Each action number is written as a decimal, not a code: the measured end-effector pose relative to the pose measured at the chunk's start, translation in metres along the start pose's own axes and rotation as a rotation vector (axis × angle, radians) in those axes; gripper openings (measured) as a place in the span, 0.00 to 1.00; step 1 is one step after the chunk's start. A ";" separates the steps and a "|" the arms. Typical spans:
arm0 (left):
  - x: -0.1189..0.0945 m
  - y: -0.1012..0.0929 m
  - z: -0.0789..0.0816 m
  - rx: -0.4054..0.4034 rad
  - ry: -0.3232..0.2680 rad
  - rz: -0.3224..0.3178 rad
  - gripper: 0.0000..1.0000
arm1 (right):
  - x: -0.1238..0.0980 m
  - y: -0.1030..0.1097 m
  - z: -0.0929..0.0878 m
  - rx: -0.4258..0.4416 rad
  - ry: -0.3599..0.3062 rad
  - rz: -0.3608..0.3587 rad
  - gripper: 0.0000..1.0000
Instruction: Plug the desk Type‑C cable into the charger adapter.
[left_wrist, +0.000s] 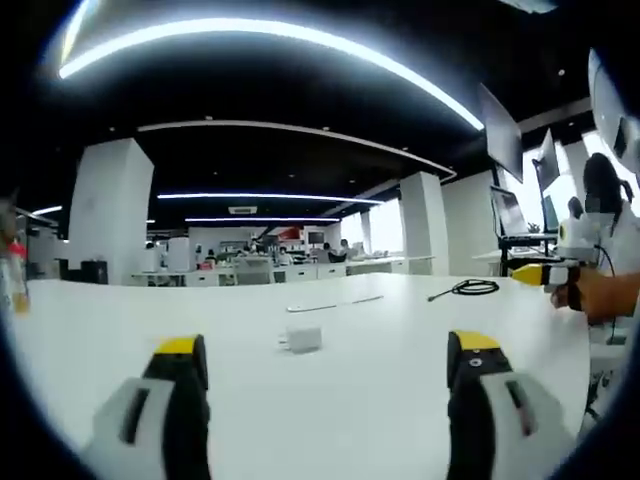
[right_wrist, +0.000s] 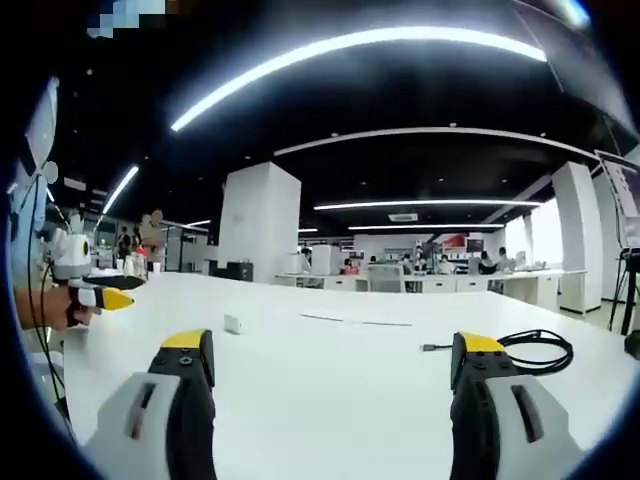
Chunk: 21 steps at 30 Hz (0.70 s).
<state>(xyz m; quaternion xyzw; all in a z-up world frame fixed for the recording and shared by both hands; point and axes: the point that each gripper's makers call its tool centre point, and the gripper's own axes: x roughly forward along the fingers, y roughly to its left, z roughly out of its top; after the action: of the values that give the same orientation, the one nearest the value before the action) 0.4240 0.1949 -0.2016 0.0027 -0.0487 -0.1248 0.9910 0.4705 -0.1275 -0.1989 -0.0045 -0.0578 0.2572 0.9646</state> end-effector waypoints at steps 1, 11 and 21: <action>0.001 0.000 0.000 -0.003 0.000 -0.001 1.00 | 0.000 0.000 0.000 -0.001 0.002 0.000 1.00; 0.000 0.001 -0.001 0.008 0.003 -0.002 1.00 | 0.001 0.003 -0.002 -0.015 0.010 0.002 1.00; -0.004 0.003 0.002 0.011 -0.009 0.017 1.00 | 0.000 0.001 0.000 -0.018 0.006 -0.002 1.00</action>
<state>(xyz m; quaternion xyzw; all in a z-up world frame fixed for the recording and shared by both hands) 0.4203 0.1990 -0.1999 0.0071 -0.0536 -0.1160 0.9918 0.4694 -0.1264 -0.1985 -0.0139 -0.0571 0.2556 0.9650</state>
